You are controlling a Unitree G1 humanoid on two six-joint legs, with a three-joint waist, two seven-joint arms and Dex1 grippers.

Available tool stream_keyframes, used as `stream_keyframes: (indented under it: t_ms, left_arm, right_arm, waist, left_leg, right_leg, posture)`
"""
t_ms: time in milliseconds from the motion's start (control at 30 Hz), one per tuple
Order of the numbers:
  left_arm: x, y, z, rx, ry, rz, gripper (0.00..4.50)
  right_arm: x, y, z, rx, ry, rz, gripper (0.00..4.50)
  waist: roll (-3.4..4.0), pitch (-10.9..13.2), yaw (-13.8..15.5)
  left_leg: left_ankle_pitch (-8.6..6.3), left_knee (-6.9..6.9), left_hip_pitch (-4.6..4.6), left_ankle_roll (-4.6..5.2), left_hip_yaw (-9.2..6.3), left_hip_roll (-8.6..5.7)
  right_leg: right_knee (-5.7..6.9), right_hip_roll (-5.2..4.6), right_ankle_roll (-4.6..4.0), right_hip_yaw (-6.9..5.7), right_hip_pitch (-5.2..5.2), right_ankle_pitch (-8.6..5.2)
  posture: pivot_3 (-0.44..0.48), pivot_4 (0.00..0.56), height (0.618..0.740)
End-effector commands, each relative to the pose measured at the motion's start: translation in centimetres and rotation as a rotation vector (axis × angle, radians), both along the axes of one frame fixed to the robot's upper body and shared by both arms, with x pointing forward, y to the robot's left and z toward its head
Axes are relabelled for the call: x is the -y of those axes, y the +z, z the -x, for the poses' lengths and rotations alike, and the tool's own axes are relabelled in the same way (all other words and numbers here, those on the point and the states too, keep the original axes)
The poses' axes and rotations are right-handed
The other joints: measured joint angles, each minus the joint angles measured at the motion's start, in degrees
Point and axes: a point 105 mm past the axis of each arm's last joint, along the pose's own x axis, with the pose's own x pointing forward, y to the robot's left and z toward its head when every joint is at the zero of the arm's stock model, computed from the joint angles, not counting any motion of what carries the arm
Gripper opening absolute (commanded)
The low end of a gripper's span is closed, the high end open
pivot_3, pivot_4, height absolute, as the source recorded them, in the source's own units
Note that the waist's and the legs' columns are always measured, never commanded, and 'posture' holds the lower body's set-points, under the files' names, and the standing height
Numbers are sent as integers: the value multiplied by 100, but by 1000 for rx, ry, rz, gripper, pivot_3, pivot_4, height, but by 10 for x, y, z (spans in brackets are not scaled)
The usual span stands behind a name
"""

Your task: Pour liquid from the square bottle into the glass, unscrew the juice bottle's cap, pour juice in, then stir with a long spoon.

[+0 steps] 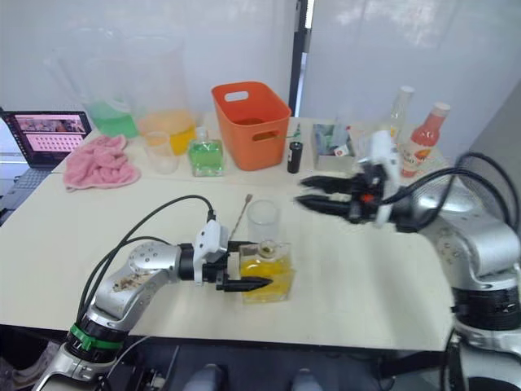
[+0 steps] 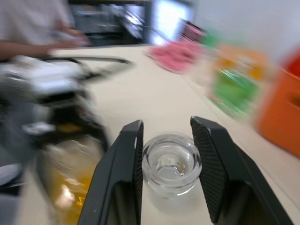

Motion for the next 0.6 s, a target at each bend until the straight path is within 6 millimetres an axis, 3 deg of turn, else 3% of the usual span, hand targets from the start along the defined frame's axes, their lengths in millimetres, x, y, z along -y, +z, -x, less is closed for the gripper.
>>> stream_keyframes:
  t_ms: [33,100,200,300,400,467,600]
  left_arm:
    - [6,9,5,35,-38,34,2811]
    - [6,10,4,44,-33,37,2811]
    - [6,10,4,47,-31,38,2811]
    - [8,12,1,79,-11,39,2811]
    - [8,13,-1,89,1,43,2811]
    - [8,15,-3,102,21,53,2811]
    - [9,16,-3,107,34,57,2811]
  right_arm:
    - [47,4,-14,56,-197,-10,1076]
    - [86,-11,-26,23,-382,-3,1076]
    - [96,-15,-30,25,-423,4,1076]
    - [150,-41,-50,-9,-749,-59,1076]
    - [163,-50,-55,-9,-828,-71,1076]
    - [186,-67,-62,-3,-1013,-145,1076]
    - [213,-93,-65,-23,-1230,-200,1076]
  waist:
    - [14,-2,-35]
    - [14,-2,-22]
    - [22,-1,-21]
    - [37,-3,-57]
    - [39,-3,-52]
    - [40,-3,-63]
    - [43,-1,-102]
  left_leg:
    - [0,-2,4,0,0,0]
    - [0,-4,7,1,-1,0]
    - [0,1,2,0,1,-1]
    - [0,0,12,0,3,-1]
    - [3,1,12,4,3,-3]
    - [3,0,13,4,5,-3]
    - [5,0,13,7,4,-5]
  right_leg:
    - [5,0,-1,0,0,-1]
    - [6,0,0,-1,2,-1]
    - [2,0,0,2,2,0]
    - [6,0,1,6,6,0]
    - [3,0,4,6,9,2]
    - [4,0,5,10,8,3]
    - [4,0,7,10,9,6]
  posture:
    - [0,150,725]
    - [0,150,725]
    - [0,150,725]
    - [0,150,725]
    - [0,150,725]
    - [0,150,725]
    - [0,150,725]
